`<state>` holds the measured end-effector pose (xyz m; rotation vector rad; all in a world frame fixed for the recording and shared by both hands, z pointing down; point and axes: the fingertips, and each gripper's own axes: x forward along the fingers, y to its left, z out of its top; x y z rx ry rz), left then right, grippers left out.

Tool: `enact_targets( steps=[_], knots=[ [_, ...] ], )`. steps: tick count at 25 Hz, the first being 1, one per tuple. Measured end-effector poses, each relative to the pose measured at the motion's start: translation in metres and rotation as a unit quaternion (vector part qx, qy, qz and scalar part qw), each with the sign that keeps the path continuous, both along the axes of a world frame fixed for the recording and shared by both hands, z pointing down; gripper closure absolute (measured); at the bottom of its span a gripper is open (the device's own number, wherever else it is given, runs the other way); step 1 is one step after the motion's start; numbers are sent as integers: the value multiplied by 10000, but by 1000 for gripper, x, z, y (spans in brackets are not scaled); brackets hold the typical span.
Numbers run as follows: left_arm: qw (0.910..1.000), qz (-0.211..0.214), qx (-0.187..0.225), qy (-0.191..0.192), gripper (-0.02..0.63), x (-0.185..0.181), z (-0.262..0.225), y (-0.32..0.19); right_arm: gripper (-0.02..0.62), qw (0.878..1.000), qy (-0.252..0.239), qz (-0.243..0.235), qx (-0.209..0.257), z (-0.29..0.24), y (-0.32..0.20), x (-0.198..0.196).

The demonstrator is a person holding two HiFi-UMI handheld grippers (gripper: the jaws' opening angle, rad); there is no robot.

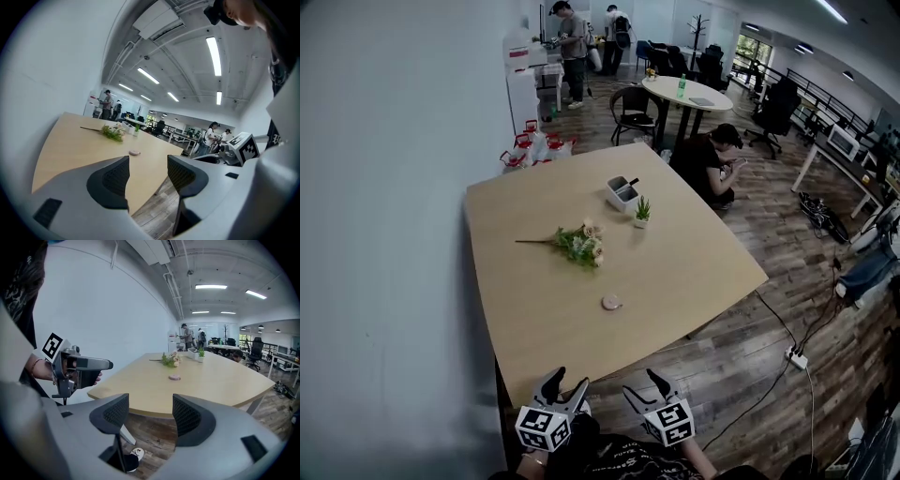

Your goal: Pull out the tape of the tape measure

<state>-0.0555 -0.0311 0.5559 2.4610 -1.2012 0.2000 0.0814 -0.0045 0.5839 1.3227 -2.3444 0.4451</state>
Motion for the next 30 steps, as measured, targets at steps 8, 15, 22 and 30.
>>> enact_targets(
  steps=[8,15,22,30],
  knots=[
    [9994,270,-54,-213,359,-27,8,-83,299,9992,64,384,-1,-1,-75,-25],
    [9991,368,-3,-218,359,-38,1,-118,299,9987,75,508,-35,-2,-108,-39],
    [9996,149,-173,-136,359,-49,12,-135,299,9988,334,347,-25,0,-148,-41],
    [9990,-307,-288,-149,360,-59,8,-150,299,9971,744,-135,-122,11,-216,-31]
  ],
)
